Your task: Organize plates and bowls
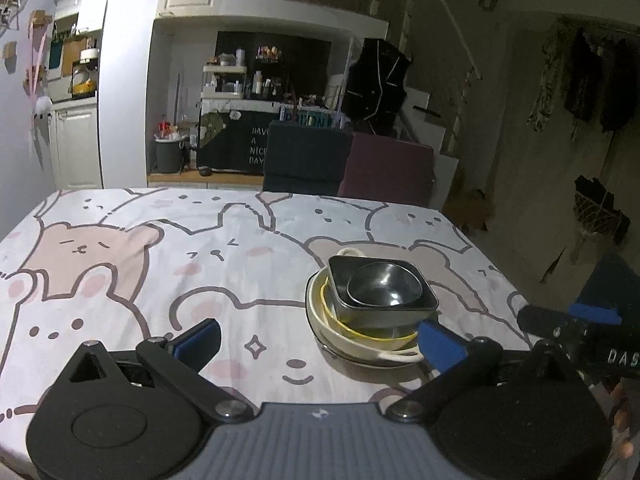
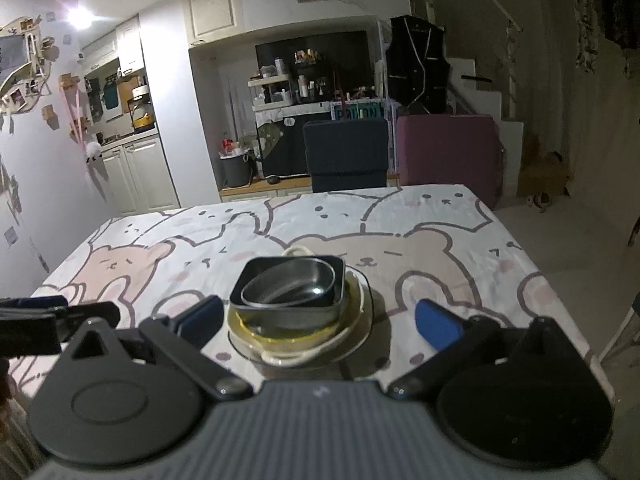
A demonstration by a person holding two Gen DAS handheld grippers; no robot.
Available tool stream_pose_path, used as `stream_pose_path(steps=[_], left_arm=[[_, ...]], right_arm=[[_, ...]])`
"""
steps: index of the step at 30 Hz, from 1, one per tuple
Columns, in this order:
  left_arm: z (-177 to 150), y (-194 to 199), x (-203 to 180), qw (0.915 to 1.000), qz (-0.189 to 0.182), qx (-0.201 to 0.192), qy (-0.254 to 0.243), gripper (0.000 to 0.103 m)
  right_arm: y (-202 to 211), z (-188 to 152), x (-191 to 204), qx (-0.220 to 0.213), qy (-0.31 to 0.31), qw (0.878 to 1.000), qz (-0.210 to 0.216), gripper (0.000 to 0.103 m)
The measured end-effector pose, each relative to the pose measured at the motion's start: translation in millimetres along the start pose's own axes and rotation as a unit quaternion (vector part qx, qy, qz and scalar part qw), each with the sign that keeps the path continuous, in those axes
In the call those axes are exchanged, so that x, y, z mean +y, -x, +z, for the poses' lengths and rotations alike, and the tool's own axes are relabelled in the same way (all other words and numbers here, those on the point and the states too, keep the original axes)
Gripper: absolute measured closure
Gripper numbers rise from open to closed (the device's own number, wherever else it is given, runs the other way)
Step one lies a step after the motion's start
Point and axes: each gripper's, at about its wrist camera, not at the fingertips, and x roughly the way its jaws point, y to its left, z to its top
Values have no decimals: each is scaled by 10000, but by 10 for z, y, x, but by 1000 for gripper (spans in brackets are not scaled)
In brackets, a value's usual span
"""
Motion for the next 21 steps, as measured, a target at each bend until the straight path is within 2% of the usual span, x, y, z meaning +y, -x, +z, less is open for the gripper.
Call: stream_pose_path(steps=[10,21], left_arm=[[-264,233,15,9985,359,-335,-239,0],[-568,319,-9,9977,488,-197,-423,0]], right_arm=[[159,-301,3,-136,202,9997,-94,0],[206,-377,-5,-290,239,9991,-200,0]])
